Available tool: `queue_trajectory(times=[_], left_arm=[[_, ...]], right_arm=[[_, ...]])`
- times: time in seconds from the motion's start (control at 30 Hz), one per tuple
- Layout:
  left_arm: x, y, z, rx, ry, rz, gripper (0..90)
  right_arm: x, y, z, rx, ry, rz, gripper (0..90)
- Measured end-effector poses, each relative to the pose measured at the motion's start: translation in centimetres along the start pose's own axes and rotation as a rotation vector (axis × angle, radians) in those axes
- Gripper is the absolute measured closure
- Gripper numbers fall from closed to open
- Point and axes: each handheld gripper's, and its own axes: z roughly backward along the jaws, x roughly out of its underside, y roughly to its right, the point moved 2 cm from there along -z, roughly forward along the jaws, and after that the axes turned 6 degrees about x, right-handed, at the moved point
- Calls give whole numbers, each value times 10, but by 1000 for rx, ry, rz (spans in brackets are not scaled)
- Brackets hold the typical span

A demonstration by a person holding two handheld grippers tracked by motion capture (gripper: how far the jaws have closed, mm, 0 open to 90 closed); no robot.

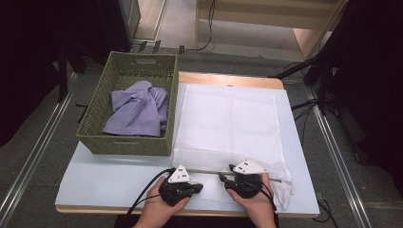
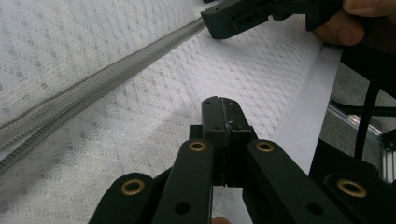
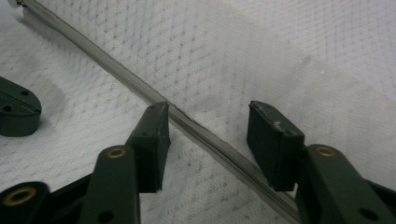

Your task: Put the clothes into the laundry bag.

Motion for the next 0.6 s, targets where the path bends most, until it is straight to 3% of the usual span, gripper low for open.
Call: queue_trajectory(times=[0.3, 0.4, 0.6], left_arm=[[0, 0, 0, -1, -2, 2, 900], [0, 0, 0, -1, -3, 3, 900], [0, -1, 0, 3, -1, 7, 900]], right_arm=[[-1, 0, 1, -36, -3, -11, 851], [-3, 2, 3, -37, -4, -22, 896], [-8, 6, 8, -28, 29, -39, 900]])
